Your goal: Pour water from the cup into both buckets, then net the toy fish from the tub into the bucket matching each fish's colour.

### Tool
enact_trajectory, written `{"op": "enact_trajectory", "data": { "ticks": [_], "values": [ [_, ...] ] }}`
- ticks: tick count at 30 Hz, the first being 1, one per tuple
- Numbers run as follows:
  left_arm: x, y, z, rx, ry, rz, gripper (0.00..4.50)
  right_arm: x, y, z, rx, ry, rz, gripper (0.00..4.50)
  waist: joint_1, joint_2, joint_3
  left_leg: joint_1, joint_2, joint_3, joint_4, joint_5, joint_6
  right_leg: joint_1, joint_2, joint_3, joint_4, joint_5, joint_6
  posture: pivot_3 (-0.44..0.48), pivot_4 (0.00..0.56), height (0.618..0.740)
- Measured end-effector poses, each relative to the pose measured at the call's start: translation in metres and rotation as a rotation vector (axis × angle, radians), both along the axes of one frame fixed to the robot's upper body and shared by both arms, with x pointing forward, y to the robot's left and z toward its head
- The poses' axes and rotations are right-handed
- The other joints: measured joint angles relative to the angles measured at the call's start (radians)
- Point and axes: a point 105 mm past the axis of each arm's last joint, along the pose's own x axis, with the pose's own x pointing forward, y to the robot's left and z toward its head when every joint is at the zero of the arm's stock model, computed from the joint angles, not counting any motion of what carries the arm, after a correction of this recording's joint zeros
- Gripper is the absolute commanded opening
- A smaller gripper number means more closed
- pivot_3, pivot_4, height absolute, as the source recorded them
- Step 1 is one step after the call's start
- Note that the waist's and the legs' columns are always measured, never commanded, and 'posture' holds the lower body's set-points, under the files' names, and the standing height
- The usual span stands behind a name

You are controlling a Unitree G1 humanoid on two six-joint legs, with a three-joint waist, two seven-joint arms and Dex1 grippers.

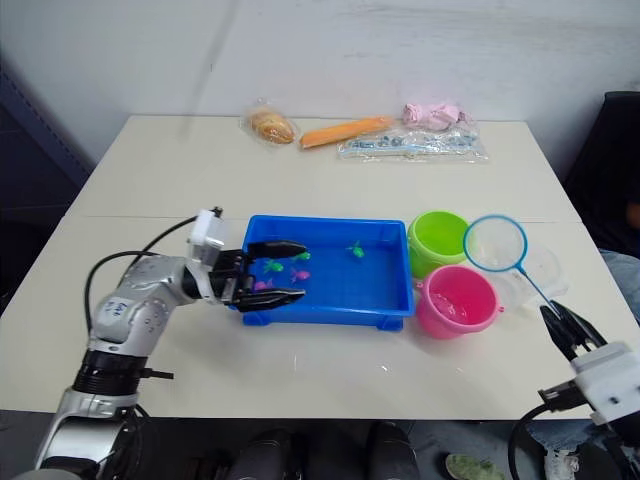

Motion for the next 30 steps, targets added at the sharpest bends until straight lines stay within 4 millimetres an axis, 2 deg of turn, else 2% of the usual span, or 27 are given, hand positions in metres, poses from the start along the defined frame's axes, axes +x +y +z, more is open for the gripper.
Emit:
{"op": "enact_trajectory", "data": {
  "ticks": [2, 3, 5, 9, 13, 18, 21, 23, 26, 30],
  "values": [
    [0.008, 0.03, 0.001, 0.035, 0.0, 0.09, 4.43, 0.004, 0.02, 0.003, 0.169, 0.128, 0.126, 0.0, -0.006, -0.001, 0.001, 0.004, 0.001, 0.0, -0.001, -0.001, 0.001, 0.003, -0.001, -0.001, 0.0, -0.001, -0.002, 0.0, 0.15, 0.74],
    [0.009, 0.035, 0.002, 0.04, -0.002, 0.104, 4.43, 0.005, 0.023, 0.003, 0.183, 0.146, 0.143, 0.0, -0.007, -0.001, 0.001, 0.004, 0.001, 0.0, -0.001, -0.001, 0.001, 0.003, -0.001, -0.001, 0.0, -0.001, -0.002, 0.0, 0.15, 0.74],
    [0.011, 0.06, 0.006, 0.063, -0.036, 0.169, 4.43, 0.019, 0.047, 0.012, 0.278, 0.219, 0.262, 0.0, -0.007, -0.002, 0.001, 0.005, 0.0, 0.0, -0.002, -0.002, 0.001, 0.003, -0.002, -0.002, 0.0, -0.001, -0.002, 0.0, 0.15, 0.74],
    [0.005, 0.083, 0.002, 0.071, -0.046, 0.241, 4.43, 0.043, 0.08, 0.014, 0.215, 0.333, 0.391, 0.0, -0.007, -0.002, 0.001, 0.003, 0.0, 0.0, -0.002, -0.002, 0.0, 0.001, -0.003, -0.001, -0.001, -0.001, -0.003, 0.0, 0.15, 0.74],
    [-0.005, 0.105, -0.012, 0.083, -0.013, 0.335, 4.43, 0.067, 0.1, 0.005, 0.185, 0.449, 0.442, 0.0, -0.006, -0.002, 0.001, 0.002, 0.0, -0.001, -0.003, -0.002, -0.001, 0.0, -0.002, -0.003, -0.002, -0.002, -0.003, 0.0, 0.15, 0.74],
    [-0.014, 0.112, -0.014, 0.106, -0.025, 0.391, 4.43, 0.093, 0.106, -0.021, 0.041, 0.584, 0.417, 0.0, -0.004, -0.003, 0.001, -0.001, 0.0, 0.001, -0.003, -0.002, -0.001, -0.002, -0.003, -0.004, -0.001, -0.002, -0.003, 0.0, 0.15, 0.74],
    [-0.016, 0.11, -0.014, 0.116, -0.033, 0.397, 4.43, 0.104, 0.108, -0.031, 0.0, 0.614, 0.413, 0.0, -0.006, -0.003, 0.001, -0.003, 0.0, 0.0, -0.002, -0.002, -0.001, -0.004, -0.003, -0.005, 0.0, -0.001, -0.002, 0.0, 0.15, 0.74],
    [-0.017, 0.109, -0.013, 0.118, -0.041, 0.398, 4.43, 0.109, 0.109, -0.036, -0.016, 0.629, 0.41, 0.0, -0.007, -0.003, 0.001, -0.006, 0.0, 0.0, -0.002, -0.002, -0.001, -0.006, -0.002, -0.005, 0.001, -0.001, -0.002, 0.0, 0.15, 0.74],
    [-0.017, 0.107, -0.015, 0.116, -0.038, 0.407, 4.43, 0.12, 0.122, -0.043, -0.03, 0.653, 0.429, 0.0, -0.012, -0.003, 0.001, -0.009, 0.0, 0.002, -0.002, -0.002, -0.001, -0.011, -0.002, -0.005, 0.004, -0.001, -0.002, 0.0, 0.15, 0.74],
    [-0.017, 0.105, -0.012, 0.12, -0.059, 0.41, 4.43, 0.123, 0.128, -0.056, -0.074, 0.722, 0.433, 0.0, -0.009, -0.003, 0.001, -0.012, 0.0, 0.004, -0.001, -0.002, -0.002, -0.015, -0.002, -0.006, 0.007, -0.001, -0.002, 0.0, 0.15, 0.74]
  ]
}}
